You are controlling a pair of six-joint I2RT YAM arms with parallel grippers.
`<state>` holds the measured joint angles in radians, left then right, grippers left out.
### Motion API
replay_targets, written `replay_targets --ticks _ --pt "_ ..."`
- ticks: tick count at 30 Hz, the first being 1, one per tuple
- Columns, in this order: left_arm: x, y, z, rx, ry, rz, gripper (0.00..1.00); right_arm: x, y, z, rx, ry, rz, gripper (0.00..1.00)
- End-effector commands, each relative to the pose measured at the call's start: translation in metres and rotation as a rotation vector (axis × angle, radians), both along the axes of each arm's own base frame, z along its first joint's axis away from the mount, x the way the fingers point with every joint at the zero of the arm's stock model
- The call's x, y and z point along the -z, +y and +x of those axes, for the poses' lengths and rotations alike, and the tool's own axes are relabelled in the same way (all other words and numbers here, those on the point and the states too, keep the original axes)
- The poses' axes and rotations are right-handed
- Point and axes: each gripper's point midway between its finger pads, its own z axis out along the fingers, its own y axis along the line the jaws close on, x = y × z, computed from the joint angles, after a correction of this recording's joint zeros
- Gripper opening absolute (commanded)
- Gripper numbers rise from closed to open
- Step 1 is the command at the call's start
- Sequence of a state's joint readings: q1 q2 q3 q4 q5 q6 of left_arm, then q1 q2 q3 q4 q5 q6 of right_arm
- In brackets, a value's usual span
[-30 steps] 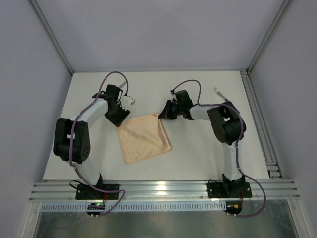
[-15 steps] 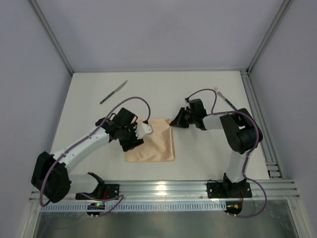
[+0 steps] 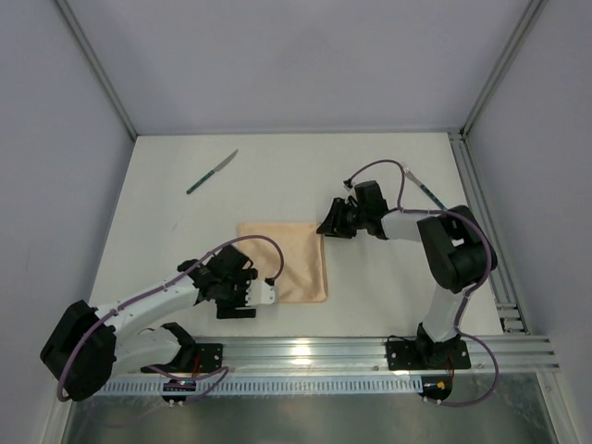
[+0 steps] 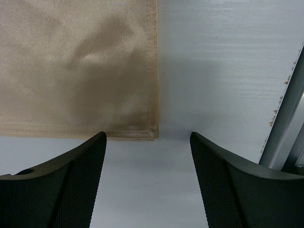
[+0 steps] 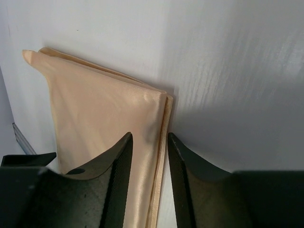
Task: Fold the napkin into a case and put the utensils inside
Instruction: Pick up the lower triangle-folded napkin from the center of the board.
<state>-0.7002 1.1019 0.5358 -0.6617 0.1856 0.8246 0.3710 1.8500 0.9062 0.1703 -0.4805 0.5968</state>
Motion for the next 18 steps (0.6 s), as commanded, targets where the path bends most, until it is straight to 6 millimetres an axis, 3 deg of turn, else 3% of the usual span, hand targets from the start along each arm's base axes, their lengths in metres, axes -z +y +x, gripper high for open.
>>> replay_targets --ticks 1,6,11,12,13,17,18 --pt "0.005 -0.013 0.014 0.040 -0.069 -0.038 0.74 -0.017 -0.014 -0.002 -0.005 -0.055 -0.074 0.43" --pt "0.014 -0.005 0.017 0.041 -0.094 0.003 0.72 -0.035 -0.020 -0.018 -0.035 -0.068 -0.082 0.46" --pt "0.019 -0.004 0.017 0.042 -0.109 0.000 0.66 -0.043 -0.035 -0.054 -0.072 -0.073 -0.117 0.48" --pt "0.021 -0.003 0.018 0.047 -0.115 0.001 0.62 -0.058 -0.035 -0.058 -0.079 -0.123 -0.099 0.48" --pt "0.021 -0.004 0.017 0.051 -0.114 -0.001 0.60 -0.058 -0.035 -0.068 -0.099 -0.129 -0.085 0.48" --pt "0.023 -0.003 0.016 0.058 -0.110 0.012 0.45 -0.102 -0.037 -0.073 -0.141 -0.330 -0.056 0.48" --pt "0.023 -0.004 0.016 0.060 -0.110 0.010 0.37 -0.111 -0.038 -0.074 -0.153 -0.371 -0.056 0.48"
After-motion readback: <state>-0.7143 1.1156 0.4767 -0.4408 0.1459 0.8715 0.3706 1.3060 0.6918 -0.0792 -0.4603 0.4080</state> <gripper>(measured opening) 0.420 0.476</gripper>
